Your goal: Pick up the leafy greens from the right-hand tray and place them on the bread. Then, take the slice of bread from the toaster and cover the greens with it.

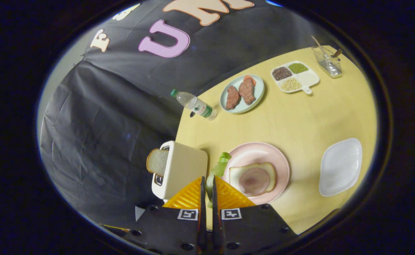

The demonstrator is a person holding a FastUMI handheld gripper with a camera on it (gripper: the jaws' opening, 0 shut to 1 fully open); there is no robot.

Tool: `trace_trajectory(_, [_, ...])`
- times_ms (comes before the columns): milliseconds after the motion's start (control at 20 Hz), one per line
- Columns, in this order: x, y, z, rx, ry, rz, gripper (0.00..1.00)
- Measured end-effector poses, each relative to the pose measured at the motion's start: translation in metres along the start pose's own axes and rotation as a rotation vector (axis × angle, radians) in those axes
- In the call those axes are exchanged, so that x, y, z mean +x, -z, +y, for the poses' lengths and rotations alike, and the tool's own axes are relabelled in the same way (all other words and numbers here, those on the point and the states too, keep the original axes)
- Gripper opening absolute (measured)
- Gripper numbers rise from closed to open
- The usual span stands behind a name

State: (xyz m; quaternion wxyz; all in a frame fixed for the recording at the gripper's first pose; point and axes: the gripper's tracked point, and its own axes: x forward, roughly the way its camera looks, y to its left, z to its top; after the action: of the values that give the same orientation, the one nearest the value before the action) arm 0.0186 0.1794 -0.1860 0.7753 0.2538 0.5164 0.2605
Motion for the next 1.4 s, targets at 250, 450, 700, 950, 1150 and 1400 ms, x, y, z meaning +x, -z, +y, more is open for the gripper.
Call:
trace_trajectory(250, [0.032, 0.013, -0.03, -0.024, 0.089, 0.045, 0.1])
trace_trajectory(450, [0.039, 0.011, -0.062, -0.04, 0.18, 0.063, 0.1])
trace_trajectory(700, [0.032, 0.02, -0.092, -0.099, 0.285, 0.092, 0.1])
trace_trajectory(950, [0.024, 0.029, -0.096, -0.1, 0.325, 0.133, 0.48])
trace_trajectory(1150, [0.015, 0.027, -0.079, -0.059, 0.344, 0.105, 0.78])
trace_trajectory(1400, [0.002, 0.01, -0.019, -0.035, 0.328, 0.038, 1.0])
